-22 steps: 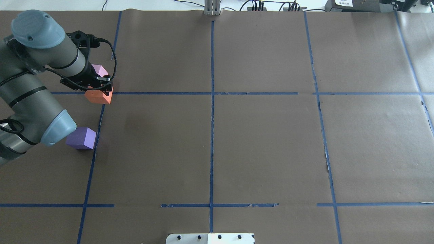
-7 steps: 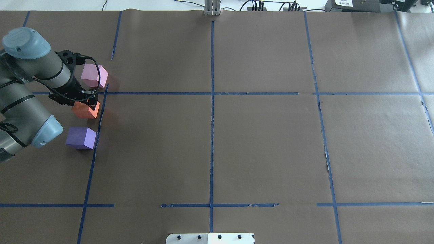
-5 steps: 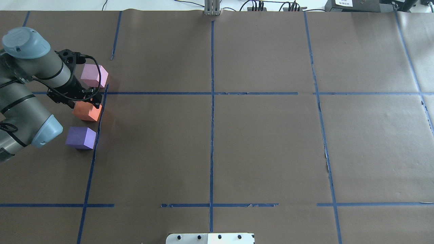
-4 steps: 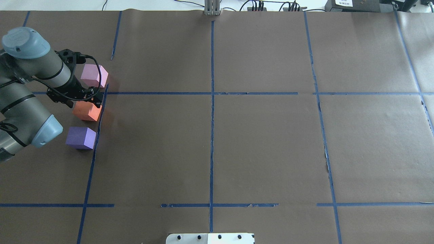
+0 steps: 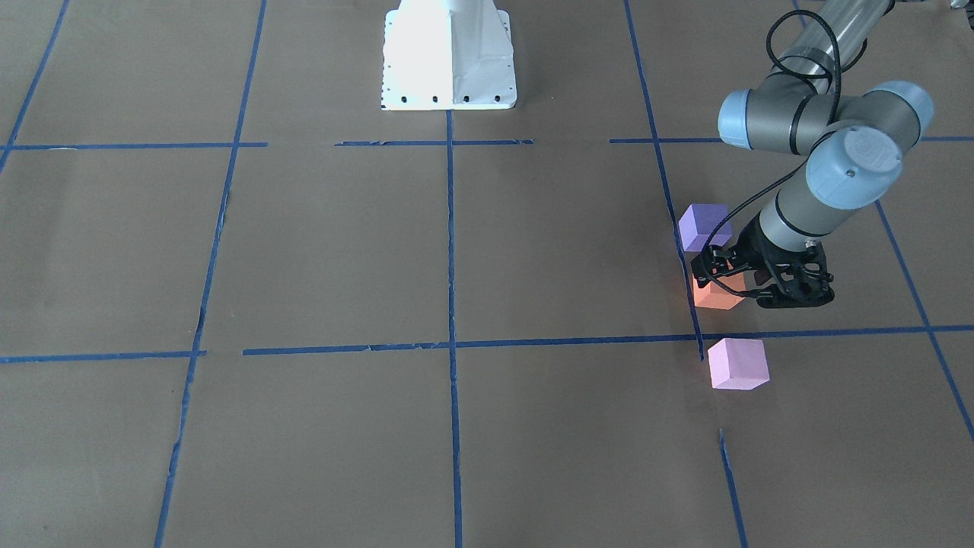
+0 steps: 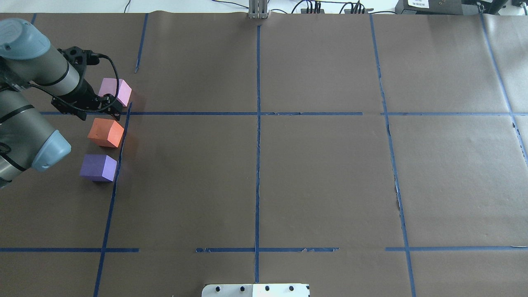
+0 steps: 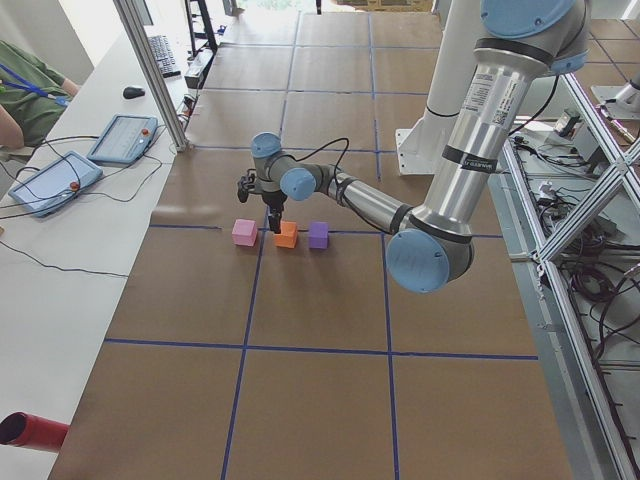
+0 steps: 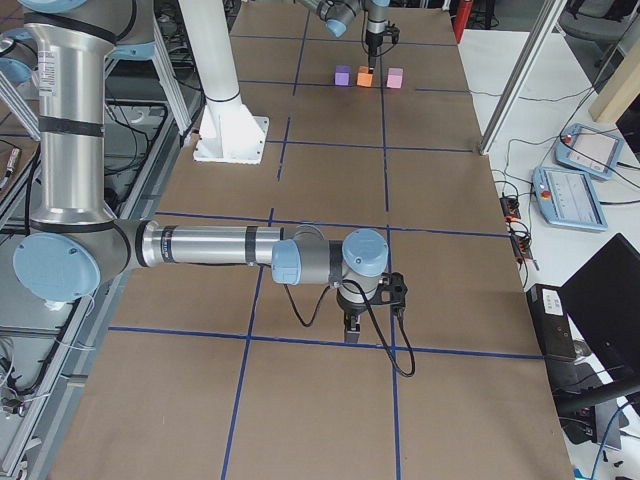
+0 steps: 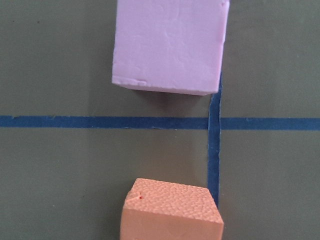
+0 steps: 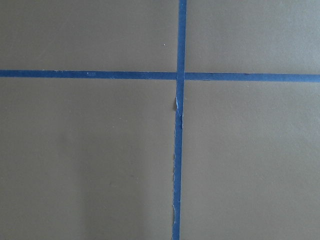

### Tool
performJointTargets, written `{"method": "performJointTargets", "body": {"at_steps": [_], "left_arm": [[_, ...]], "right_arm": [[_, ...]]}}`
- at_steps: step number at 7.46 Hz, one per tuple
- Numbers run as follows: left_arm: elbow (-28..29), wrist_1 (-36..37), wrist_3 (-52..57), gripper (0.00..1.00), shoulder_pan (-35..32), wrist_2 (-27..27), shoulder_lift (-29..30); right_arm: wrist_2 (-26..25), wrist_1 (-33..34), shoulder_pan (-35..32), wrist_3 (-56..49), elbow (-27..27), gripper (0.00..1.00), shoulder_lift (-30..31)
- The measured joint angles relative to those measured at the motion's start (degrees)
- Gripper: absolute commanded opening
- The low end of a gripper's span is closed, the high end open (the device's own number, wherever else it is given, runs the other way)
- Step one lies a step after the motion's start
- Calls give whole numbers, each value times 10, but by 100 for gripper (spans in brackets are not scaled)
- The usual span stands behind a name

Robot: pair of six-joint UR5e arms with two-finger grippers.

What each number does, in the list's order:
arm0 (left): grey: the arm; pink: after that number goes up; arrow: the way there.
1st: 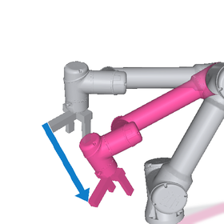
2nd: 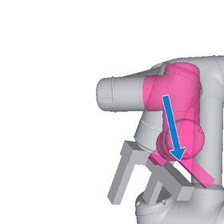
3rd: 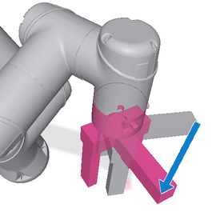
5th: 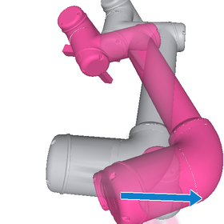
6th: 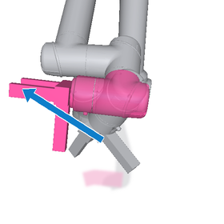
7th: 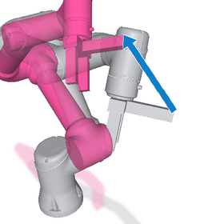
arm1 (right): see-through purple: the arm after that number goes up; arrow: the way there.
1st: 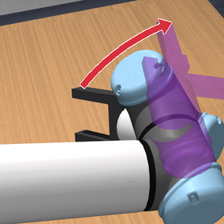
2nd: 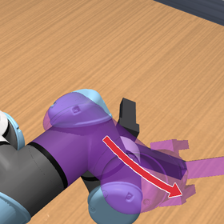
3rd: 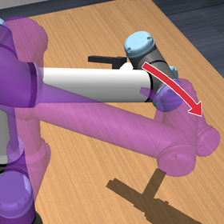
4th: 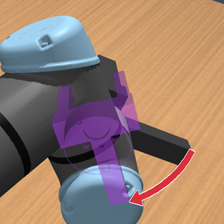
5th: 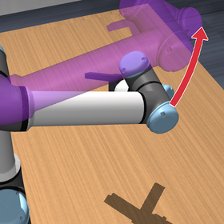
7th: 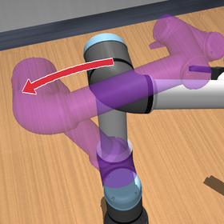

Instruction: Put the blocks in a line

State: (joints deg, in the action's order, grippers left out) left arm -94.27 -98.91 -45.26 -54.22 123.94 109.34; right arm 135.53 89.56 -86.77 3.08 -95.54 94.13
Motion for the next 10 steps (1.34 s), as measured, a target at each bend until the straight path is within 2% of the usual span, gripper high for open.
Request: {"method": "performJointTargets", "body": {"at_steps": [2,5,6,8,10], "left_arm": [[-40,14,96,100,-45,-4,-2],[-46,44,243,100,-168,-1,-22],[-37,51,310,100,-211,8,-50],[35,51,480,100,-297,71,-107],[74,52,546,100,-329,96,-140]], "right_arm": [[0,0,0,0,0,100,0],[0,0,-1,0,0,100,0],[0,0,0,0,0,100,0],[0,0,0,0,0,100,0],[0,0,-1,0,0,100,0]]}}
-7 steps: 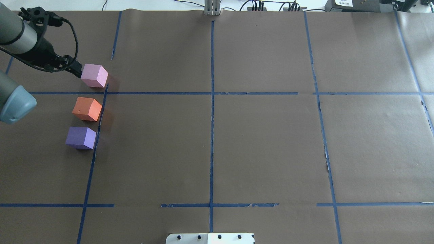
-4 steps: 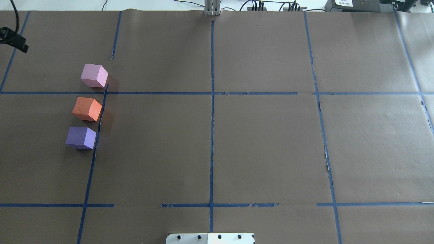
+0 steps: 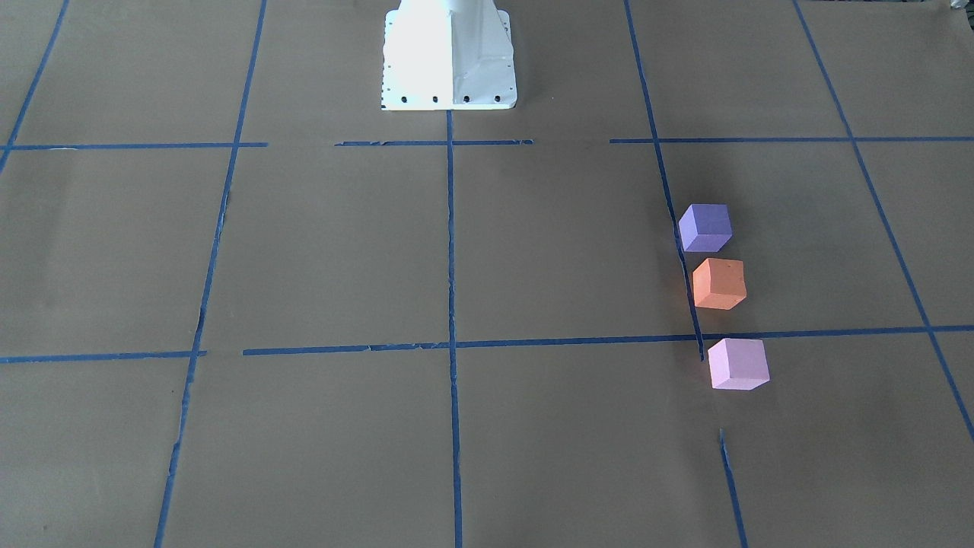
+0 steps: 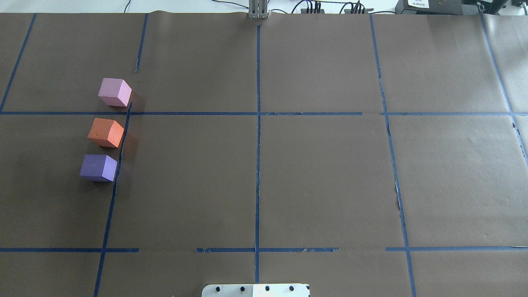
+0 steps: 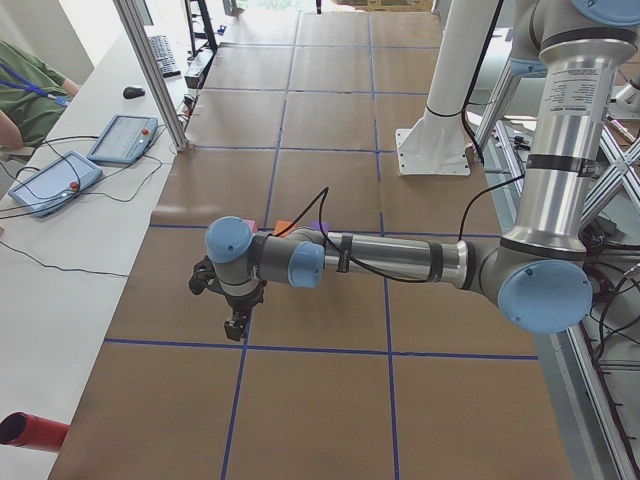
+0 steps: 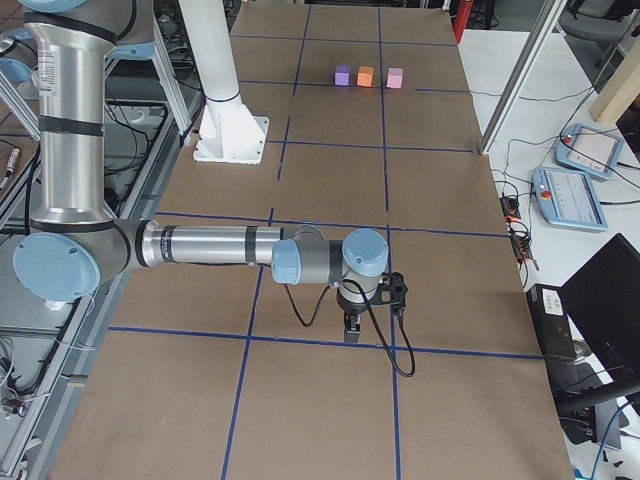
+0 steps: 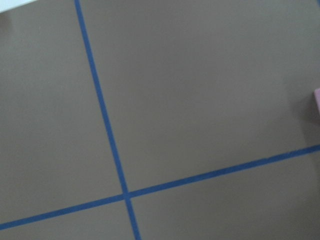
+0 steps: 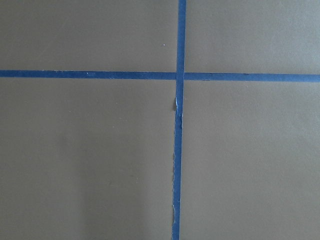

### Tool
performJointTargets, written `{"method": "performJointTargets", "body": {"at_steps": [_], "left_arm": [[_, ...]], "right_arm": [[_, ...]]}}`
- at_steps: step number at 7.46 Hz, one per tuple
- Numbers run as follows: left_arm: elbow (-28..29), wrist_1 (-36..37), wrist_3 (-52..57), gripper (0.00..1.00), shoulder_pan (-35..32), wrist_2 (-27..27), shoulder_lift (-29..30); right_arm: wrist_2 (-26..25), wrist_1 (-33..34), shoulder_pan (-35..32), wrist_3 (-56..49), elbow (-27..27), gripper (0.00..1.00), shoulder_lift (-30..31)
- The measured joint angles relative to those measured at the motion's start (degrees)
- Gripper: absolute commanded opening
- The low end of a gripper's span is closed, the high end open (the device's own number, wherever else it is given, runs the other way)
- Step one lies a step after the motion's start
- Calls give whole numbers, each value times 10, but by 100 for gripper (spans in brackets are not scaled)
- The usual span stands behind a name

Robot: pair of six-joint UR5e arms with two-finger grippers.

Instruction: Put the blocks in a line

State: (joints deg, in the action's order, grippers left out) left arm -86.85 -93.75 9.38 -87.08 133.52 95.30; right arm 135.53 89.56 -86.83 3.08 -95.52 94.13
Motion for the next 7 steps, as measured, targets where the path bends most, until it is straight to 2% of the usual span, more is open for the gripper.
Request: {"method": "performJointTargets", "body": {"at_steps": [4,7], "left_arm": [[3,6,12,100,-28,-1,-13],[-14,39,13,100,-36,-4,-13]], "right_arm": [[0,0,0,0,0,100,0],[0,0,0,0,0,100,0]]}}
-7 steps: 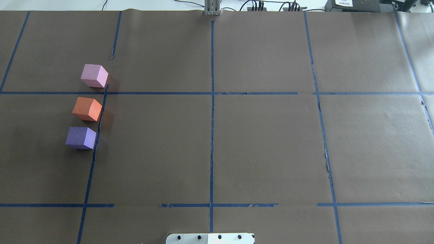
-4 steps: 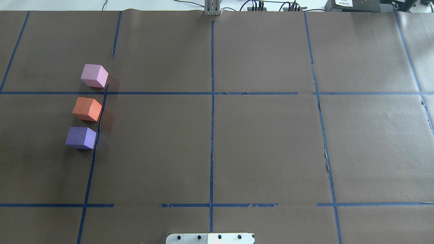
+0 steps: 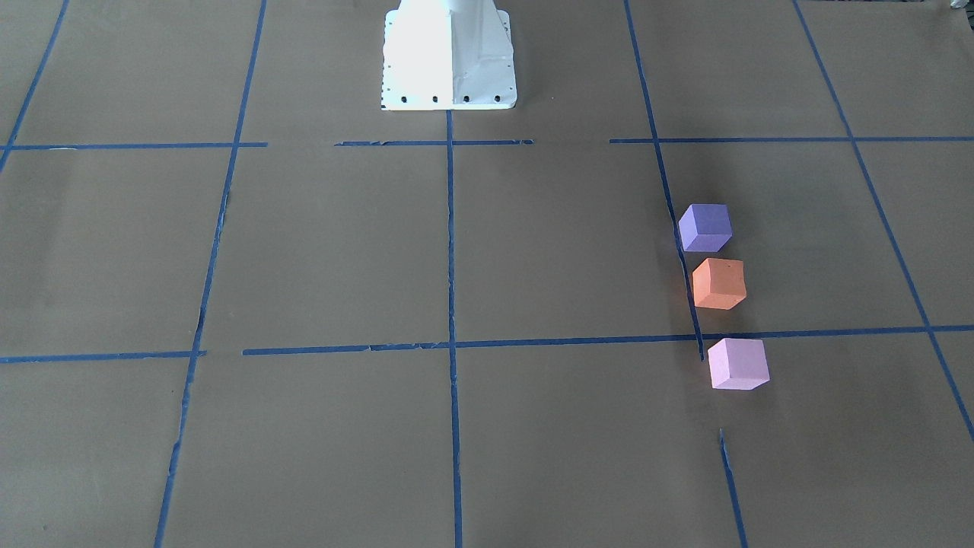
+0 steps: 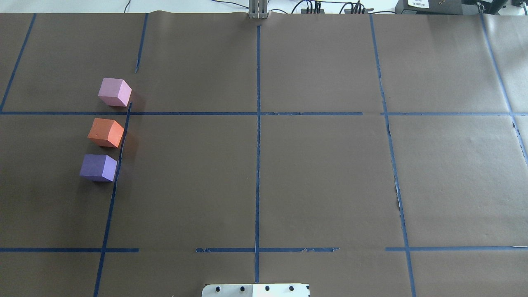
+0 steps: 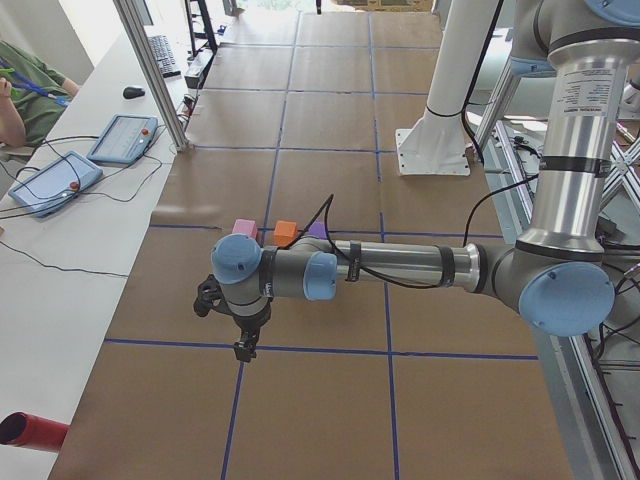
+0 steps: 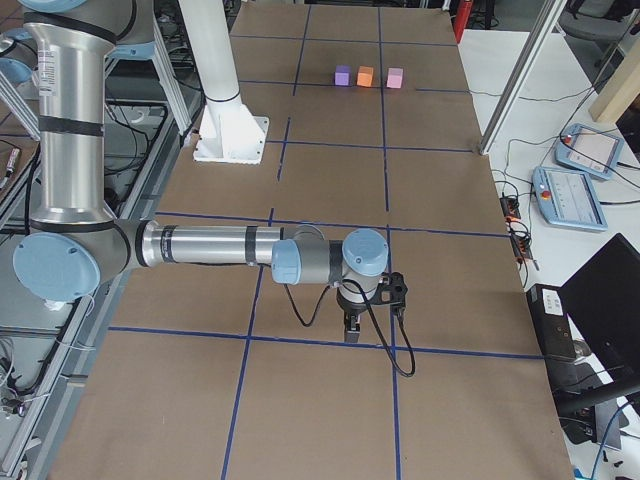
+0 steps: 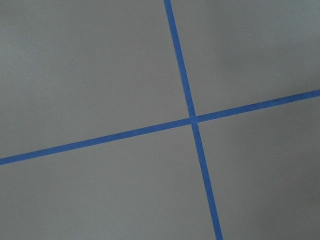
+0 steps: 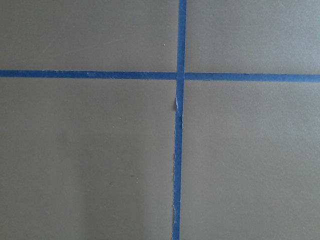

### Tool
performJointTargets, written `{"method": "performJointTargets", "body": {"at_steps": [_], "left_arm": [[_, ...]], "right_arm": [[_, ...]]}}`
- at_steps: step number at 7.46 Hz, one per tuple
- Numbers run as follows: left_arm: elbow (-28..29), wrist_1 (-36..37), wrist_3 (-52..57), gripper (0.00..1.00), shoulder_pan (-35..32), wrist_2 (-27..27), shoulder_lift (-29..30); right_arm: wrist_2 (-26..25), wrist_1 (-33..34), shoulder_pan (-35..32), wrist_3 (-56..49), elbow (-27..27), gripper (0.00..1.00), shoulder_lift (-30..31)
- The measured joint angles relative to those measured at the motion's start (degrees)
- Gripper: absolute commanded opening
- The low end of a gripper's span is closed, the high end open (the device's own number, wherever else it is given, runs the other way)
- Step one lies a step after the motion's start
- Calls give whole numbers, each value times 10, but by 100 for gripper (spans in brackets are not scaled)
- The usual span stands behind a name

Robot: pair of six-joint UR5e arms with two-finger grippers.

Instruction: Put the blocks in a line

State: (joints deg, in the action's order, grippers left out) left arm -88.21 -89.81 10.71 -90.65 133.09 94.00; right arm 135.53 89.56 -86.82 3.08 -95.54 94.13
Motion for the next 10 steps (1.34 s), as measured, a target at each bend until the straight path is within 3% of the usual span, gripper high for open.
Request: {"method": "performJointTargets", "body": {"at_steps": [10], "left_arm": [[-1,18,-37,100,0,0,-11]], "right_arm": [[0,0,0,0,0,100,0]]}}
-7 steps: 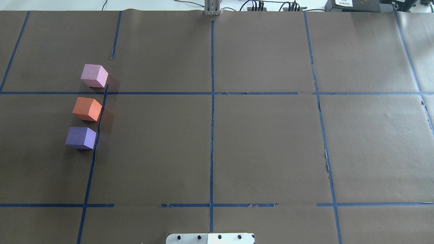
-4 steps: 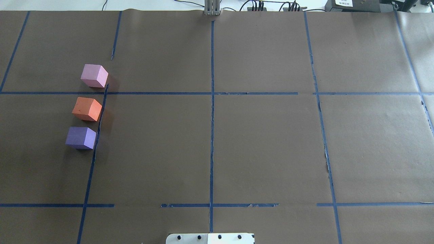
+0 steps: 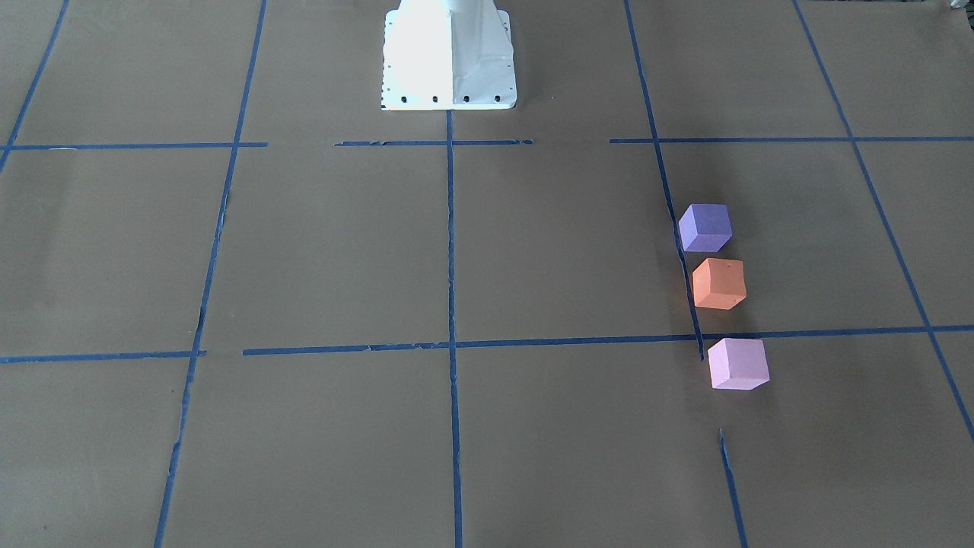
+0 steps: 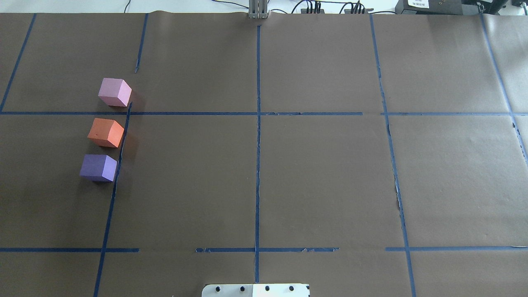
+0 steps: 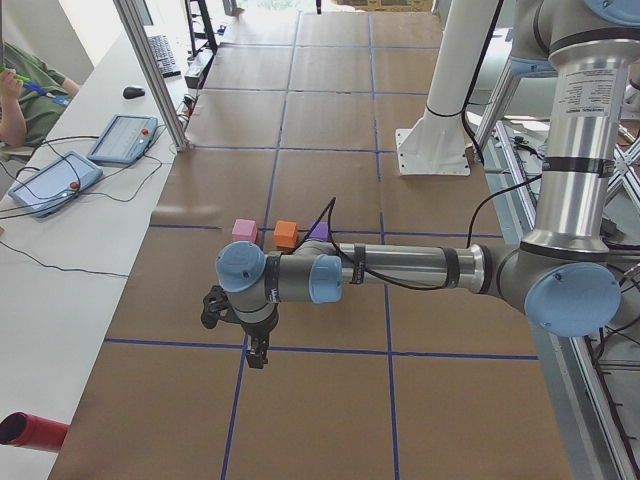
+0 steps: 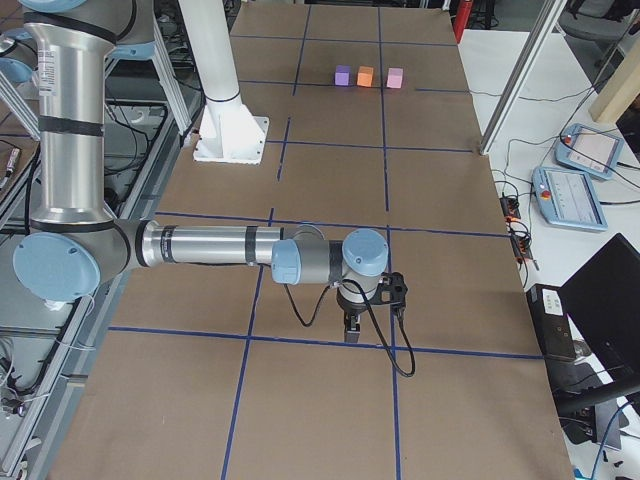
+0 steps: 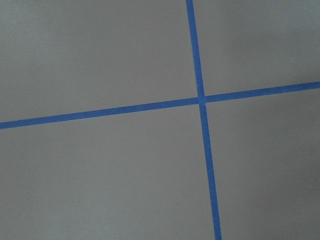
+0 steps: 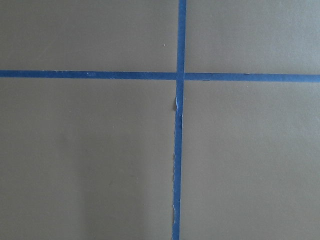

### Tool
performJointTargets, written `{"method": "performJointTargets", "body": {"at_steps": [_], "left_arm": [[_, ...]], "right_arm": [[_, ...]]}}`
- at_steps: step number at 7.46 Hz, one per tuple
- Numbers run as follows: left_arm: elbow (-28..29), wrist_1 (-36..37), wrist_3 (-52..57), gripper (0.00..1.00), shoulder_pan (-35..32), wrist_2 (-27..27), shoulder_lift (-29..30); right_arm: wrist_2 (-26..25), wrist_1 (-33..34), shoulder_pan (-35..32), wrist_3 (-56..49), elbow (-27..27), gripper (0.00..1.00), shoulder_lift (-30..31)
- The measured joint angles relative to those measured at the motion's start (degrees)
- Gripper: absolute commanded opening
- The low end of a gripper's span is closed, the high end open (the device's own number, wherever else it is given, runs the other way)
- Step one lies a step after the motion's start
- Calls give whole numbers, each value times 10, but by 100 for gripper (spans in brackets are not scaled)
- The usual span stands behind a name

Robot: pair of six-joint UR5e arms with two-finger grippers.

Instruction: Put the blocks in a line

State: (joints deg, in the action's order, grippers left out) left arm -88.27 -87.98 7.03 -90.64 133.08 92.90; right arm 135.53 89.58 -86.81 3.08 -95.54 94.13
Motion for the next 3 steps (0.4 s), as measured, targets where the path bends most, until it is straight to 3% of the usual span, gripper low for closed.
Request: {"method": "performJointTargets", "body": {"at_steps": [3], "left_arm": [[-1,-1,-1,100,-1,-3,1]], "right_arm": [[0,0,0,0,0,100,0]]}}
